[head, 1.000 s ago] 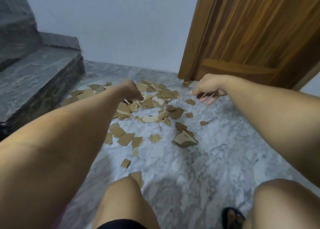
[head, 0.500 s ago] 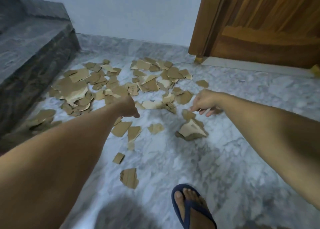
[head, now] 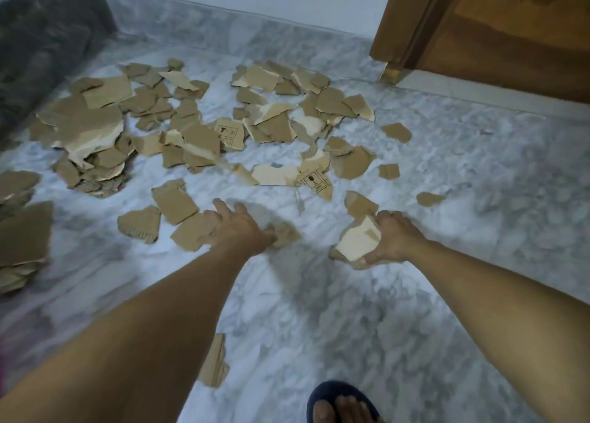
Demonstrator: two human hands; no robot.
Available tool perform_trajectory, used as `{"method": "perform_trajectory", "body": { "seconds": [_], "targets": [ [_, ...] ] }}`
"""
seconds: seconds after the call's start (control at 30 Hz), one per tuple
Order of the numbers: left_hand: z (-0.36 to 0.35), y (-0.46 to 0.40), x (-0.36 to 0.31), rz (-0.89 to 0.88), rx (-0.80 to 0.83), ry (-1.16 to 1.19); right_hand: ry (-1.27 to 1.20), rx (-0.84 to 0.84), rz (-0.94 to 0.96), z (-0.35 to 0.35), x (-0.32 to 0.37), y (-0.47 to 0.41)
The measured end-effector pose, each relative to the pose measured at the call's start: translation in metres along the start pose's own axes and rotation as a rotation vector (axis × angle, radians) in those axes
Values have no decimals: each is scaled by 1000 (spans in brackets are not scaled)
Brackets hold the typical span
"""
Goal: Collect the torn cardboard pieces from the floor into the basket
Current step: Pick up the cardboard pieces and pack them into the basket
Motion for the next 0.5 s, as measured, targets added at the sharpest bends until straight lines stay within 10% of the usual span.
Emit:
{"method": "perform_trajectory", "body": {
  "seconds": [0.17, 0.5],
  "targets": [
    [-15, 4, -12, 245, -101, 114, -176, 38, 6, -10, -7, -16],
    [-16, -4, -33, -10, -188, 238, -220, -69, 70, 29, 18, -44]
  ]
}}
Point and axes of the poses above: each hand's wrist, its own y-axis away from the middle knuckle, its own z-axis out of the back of the hand, x = y × z, the point moved 3 cm from there along -y, towards the middle knuckle, and after that the axes turned 6 degrees about y, right-handed, at the moved point
